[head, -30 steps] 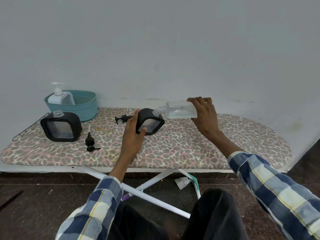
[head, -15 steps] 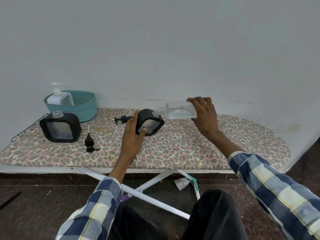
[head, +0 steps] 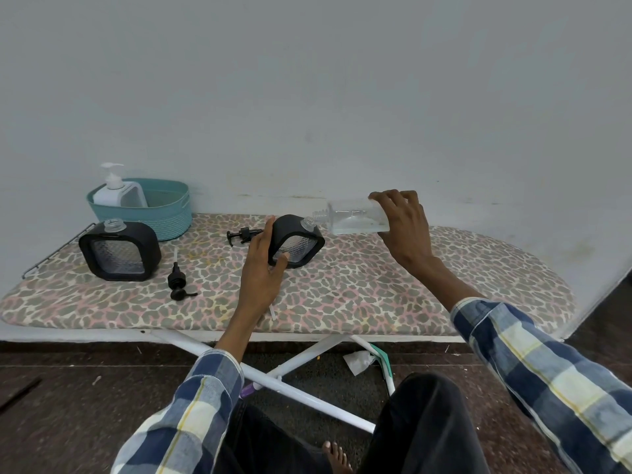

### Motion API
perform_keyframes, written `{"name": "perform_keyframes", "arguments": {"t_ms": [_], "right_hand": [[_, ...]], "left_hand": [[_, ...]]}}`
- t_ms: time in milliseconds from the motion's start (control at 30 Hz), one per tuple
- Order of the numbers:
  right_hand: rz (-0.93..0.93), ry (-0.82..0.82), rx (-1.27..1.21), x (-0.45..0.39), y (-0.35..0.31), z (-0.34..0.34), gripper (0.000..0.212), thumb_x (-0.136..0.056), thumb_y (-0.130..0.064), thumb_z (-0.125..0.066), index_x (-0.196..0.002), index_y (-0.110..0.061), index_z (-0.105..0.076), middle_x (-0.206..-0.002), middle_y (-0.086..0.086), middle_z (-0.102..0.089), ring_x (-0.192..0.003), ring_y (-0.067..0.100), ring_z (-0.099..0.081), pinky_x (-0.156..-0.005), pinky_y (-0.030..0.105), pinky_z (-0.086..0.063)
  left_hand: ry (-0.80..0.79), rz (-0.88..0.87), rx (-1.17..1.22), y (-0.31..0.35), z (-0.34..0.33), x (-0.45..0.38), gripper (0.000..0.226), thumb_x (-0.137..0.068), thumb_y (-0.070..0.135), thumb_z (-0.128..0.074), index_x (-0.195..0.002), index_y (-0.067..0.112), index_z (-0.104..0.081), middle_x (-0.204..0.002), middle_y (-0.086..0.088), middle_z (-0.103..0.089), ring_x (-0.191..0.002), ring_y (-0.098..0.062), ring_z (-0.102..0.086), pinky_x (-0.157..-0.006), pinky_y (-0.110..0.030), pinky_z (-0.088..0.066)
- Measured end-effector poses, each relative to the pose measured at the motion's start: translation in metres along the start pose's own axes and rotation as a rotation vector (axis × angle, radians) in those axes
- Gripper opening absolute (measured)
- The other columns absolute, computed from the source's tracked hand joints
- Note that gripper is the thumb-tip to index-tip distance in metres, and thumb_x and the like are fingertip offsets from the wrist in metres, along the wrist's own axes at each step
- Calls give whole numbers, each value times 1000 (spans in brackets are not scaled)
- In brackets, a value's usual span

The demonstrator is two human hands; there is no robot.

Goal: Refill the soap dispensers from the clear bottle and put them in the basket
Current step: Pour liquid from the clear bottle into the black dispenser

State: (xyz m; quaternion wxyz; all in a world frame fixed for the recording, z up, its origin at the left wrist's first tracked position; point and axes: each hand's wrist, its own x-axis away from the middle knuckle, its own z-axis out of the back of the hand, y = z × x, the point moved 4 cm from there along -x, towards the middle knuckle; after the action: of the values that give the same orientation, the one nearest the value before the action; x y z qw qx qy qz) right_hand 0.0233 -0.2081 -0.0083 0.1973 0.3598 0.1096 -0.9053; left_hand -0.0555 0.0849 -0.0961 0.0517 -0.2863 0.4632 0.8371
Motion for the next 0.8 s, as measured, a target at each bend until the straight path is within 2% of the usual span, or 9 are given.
{"name": "perform_keyframes", "arguments": {"t_ms": [133, 433, 567, 633, 733, 800], "right_hand": [[5, 3, -1, 0, 0, 1, 74, -74, -7, -90, -138, -26, -56, -134, -1, -62, -123, 33, -50, -88, 48, -52], [7, 2, 13, -1, -1, 2, 78, -72, -4, -90, -138, -26, -55, -134, -1, -61, -123, 33, -50, -87, 47, -53], [6, -7, 18, -1, -1, 3, 80, -71, -5, -92, -138, -27, -54, -135, -1, -60, -124, 33, -49, -88, 48, -53], [5, -6, 11, -1, -1, 3, 78, -72, -6, -91, -138, -26, -55, -135, -1, -61, -124, 33, -49, -88, 49, -53], [7, -3, 7, -1, -2, 3, 76, -73, -6, -90, -138, -26, -55, -134, -1, -61, -124, 33, -49, -88, 48, -52], [1, -3, 9, -1, -3, 3, 76, -74, -6, -90, -138, -26, -55, -134, -1, -61, -124, 33, -49, -88, 48, -52]], "left_hand": [[0, 9, 1, 1, 0, 0, 73, -109, 18, -56, -169, 36, -19, -155, -4, -42, -122, -3, -46, -84, 4, -39], [-4, 14, -3, 0, -1, 0, 74, -109, 18, -56, -169, 36, -18, -154, -4, -42, -123, -8, -50, -85, -1, -41], [-6, 12, -5, 0, 0, 0, 73, -109, 18, -57, -169, 36, -19, -154, -2, -42, -122, -6, -49, -85, 2, -41], [-7, 12, -2, 1, 0, 0, 73, -109, 19, -57, -169, 36, -20, -153, -1, -42, -123, -7, -49, -89, -3, -43], [-7, 16, -7, 0, 0, 0, 74, -108, 18, -58, -169, 37, -20, -152, -1, -43, -125, -9, -50, -96, -21, -48], [-8, 24, -8, 0, 0, 0, 74, -108, 17, -58, -168, 36, -20, -152, -2, -43, -125, -10, -51, -95, -22, -47]]}}
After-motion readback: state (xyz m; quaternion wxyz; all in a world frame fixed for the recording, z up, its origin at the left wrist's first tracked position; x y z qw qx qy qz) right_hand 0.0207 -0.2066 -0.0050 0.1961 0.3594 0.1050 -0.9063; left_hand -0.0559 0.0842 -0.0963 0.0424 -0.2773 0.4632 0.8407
